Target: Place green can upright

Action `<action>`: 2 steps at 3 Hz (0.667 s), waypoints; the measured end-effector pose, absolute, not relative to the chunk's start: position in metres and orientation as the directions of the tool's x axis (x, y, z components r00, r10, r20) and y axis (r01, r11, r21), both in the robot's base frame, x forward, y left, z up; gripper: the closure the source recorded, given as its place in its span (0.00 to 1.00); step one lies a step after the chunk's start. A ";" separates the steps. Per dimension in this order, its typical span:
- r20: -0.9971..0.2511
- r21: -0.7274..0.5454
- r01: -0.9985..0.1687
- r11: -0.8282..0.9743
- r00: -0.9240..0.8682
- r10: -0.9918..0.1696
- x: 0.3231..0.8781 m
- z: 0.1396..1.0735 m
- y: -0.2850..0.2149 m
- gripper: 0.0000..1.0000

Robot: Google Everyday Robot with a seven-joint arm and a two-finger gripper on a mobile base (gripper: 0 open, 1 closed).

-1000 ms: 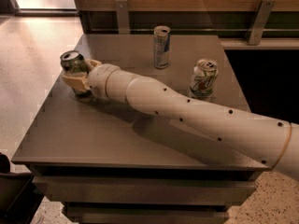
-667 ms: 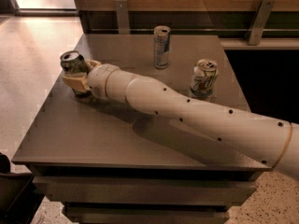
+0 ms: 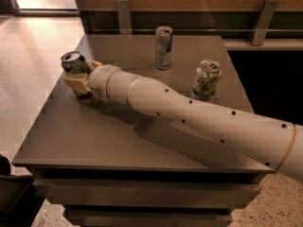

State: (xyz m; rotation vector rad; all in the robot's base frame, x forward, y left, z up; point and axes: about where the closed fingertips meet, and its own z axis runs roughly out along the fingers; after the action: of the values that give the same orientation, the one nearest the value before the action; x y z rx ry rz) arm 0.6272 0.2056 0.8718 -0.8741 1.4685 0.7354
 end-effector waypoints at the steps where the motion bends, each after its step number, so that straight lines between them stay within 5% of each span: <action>1: -0.995 -0.049 -0.856 0.515 -0.002 -0.098 0.627 0.872 0.206 0.36; 2: -0.995 -0.049 -0.857 0.512 -0.001 -0.098 0.626 0.872 0.208 0.13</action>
Offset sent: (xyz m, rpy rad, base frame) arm -0.0002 0.0005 0.0001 0.0001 -0.0001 0.0008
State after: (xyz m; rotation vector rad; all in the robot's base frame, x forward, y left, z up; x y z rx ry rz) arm 0.6262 0.2078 0.8722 -0.8769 1.4668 0.7380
